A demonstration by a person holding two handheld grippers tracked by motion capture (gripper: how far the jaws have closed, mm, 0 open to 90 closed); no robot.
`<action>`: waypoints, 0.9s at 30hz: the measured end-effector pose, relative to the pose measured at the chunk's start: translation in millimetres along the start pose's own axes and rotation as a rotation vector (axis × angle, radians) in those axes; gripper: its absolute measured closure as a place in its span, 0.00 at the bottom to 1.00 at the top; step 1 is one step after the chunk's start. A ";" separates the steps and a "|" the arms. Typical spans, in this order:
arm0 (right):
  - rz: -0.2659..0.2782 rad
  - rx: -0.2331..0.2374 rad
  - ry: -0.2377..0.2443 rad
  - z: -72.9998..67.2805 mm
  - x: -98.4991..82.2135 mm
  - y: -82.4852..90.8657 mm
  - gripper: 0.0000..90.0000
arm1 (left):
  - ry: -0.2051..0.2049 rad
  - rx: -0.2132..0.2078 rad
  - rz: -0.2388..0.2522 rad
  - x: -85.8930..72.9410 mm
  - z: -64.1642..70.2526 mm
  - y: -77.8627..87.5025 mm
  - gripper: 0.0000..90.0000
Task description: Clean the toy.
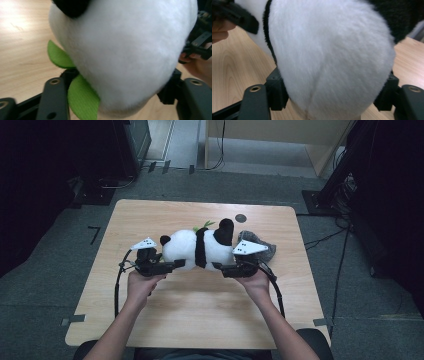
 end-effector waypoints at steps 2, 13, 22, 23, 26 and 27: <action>-0.017 -0.004 -0.021 2.1 -0.3 0.2 0.37 | -0.011 0.013 -0.003 -1.5 -3.0 -2.1 0.30; -0.016 0.007 -0.192 23.3 5.0 19.2 0.47 | -0.096 0.071 0.010 -15.1 -16.8 -1.2 0.15; -0.069 0.099 -0.250 9.3 0.5 13.8 0.43 | -0.126 0.077 -0.027 -26.0 4.0 -20.8 0.18; -0.077 0.091 -0.242 7.5 -0.2 12.1 0.42 | -0.118 0.087 -0.031 -26.3 3.2 -21.0 0.22; -0.091 0.094 -0.241 7.4 -2.8 8.5 0.35 | -0.110 0.103 -0.021 -23.4 1.8 -17.0 0.39; -0.089 0.096 -0.241 7.4 -3.1 7.4 0.32 | -0.097 0.104 -0.013 -21.0 1.7 -15.0 0.43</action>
Point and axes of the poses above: each handheld gripper's, and its own axes: y roughly backward along the jaws, x roughly out of its top, z roughly to its right, the point moved 8 cm from there along -y, roughly forward along the jaws, and after that the axes turned 4 degrees about -y, right-handed, at the moved point
